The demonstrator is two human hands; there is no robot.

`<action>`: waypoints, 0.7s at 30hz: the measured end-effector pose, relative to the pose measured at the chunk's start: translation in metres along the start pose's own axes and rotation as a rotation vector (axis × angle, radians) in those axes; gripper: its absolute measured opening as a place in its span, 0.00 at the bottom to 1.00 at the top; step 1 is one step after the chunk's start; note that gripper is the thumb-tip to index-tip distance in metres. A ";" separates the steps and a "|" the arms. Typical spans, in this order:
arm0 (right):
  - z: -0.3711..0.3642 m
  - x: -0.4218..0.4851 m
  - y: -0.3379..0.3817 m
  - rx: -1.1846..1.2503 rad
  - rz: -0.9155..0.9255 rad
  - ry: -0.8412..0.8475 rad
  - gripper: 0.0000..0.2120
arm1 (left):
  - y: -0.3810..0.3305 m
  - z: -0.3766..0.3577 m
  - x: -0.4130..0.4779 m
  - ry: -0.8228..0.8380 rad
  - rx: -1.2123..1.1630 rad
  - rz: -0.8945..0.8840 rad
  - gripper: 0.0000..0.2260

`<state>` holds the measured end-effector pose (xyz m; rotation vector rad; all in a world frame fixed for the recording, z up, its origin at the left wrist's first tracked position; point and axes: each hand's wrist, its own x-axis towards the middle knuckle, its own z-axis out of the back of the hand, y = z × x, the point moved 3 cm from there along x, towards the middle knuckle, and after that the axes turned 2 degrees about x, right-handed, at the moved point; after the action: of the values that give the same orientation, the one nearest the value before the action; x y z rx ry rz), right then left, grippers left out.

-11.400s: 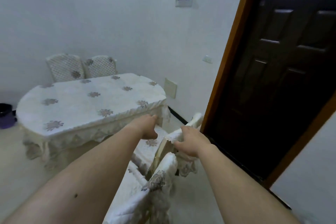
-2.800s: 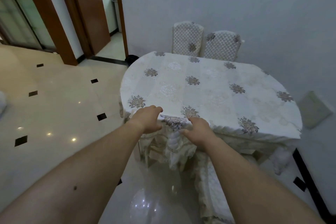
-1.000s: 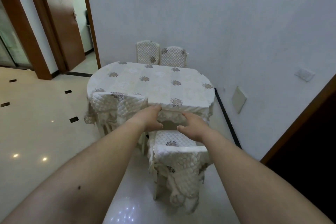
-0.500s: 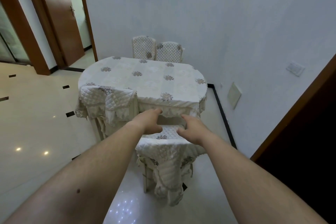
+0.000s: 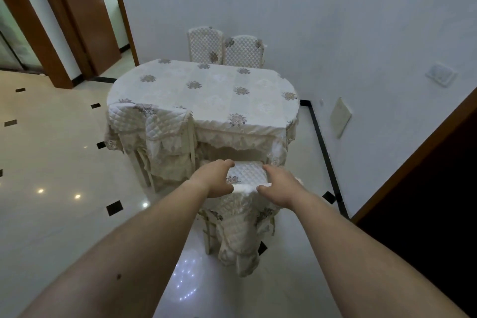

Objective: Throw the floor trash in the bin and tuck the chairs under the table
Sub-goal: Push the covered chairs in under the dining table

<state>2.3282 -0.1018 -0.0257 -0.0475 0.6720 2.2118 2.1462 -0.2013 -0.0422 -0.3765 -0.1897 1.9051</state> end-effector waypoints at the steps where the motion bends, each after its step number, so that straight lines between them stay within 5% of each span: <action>1: -0.003 0.003 -0.003 0.005 -0.004 0.007 0.36 | 0.002 -0.004 0.002 -0.002 0.006 0.006 0.33; 21: -0.069 0.068 -0.066 0.009 -0.027 0.047 0.30 | 0.052 -0.098 0.061 0.128 -0.056 0.110 0.25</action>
<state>2.3166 -0.0527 -0.1316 -0.1036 0.7033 2.1871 2.1152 -0.1679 -0.1605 -0.5549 -0.1400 1.9794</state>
